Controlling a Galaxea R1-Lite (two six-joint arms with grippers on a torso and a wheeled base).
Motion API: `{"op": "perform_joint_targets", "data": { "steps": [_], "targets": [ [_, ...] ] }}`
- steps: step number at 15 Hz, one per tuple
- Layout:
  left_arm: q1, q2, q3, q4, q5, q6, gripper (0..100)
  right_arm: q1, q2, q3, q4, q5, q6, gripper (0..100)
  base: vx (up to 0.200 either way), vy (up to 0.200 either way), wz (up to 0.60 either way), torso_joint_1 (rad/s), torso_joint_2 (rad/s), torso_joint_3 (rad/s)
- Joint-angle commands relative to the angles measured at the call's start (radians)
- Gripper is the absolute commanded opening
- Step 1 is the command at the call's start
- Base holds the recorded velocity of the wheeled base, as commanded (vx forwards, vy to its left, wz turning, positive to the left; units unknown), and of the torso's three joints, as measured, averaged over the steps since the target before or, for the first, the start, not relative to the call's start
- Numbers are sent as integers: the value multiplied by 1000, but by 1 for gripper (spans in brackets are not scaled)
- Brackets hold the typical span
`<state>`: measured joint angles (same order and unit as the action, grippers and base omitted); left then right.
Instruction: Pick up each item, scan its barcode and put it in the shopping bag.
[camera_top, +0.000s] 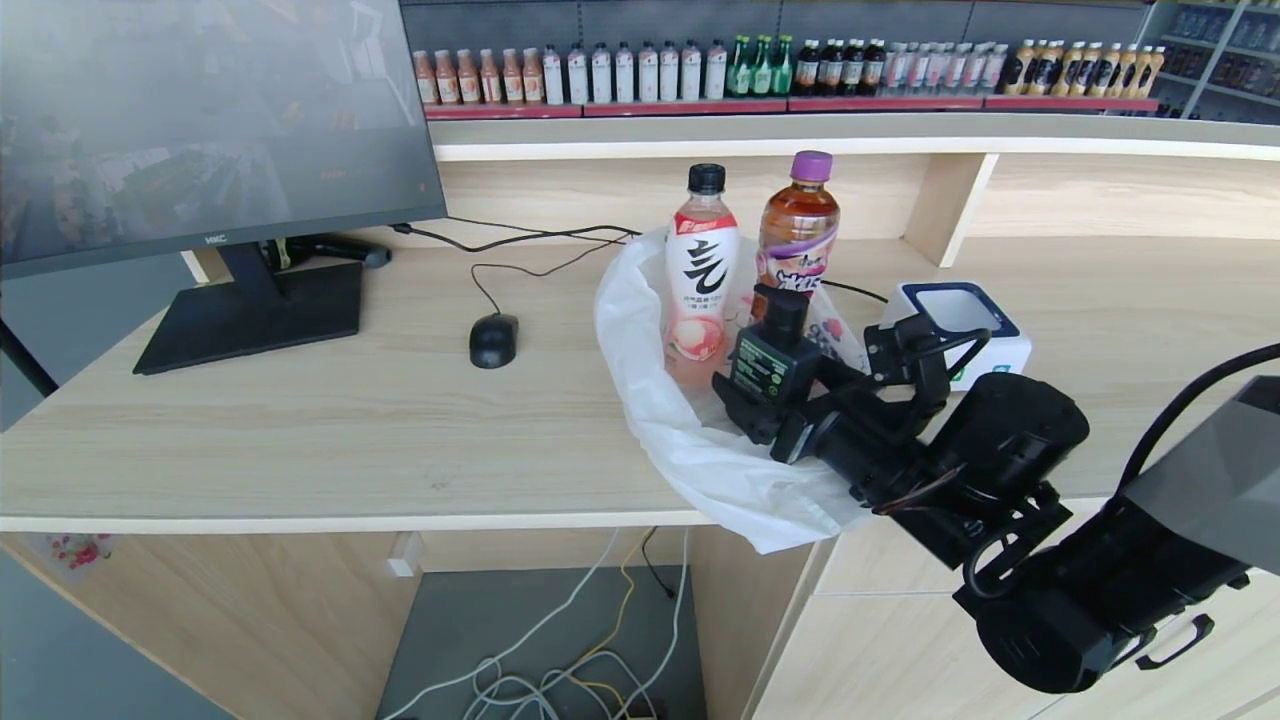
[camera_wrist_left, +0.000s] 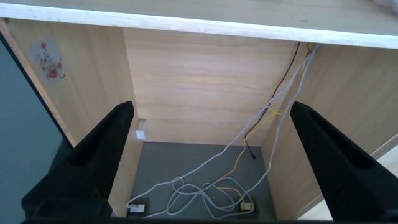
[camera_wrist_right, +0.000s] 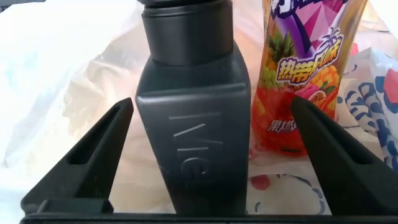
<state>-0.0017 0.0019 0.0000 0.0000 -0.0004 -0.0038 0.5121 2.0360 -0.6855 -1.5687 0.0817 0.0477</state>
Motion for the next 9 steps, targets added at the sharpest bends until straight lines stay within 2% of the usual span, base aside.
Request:
{"op": "perform_joint_targets", "data": {
  "steps": [1, 6, 9],
  "targets": [
    [0, 0, 0, 0, 0, -1, 100, 2, -34, 17, -2, 1, 1, 100, 0, 0, 0, 0, 0, 0],
    [0, 0, 0, 0, -1, -1, 100, 2, -157, 121, -2, 1, 1, 100, 0, 0, 0, 0, 0, 0],
    [0, 0, 0, 0, -1, -1, 100, 0, -280, 241, -2, 1, -2, 100, 0, 0, 0, 0, 0, 0]
  ]
}}
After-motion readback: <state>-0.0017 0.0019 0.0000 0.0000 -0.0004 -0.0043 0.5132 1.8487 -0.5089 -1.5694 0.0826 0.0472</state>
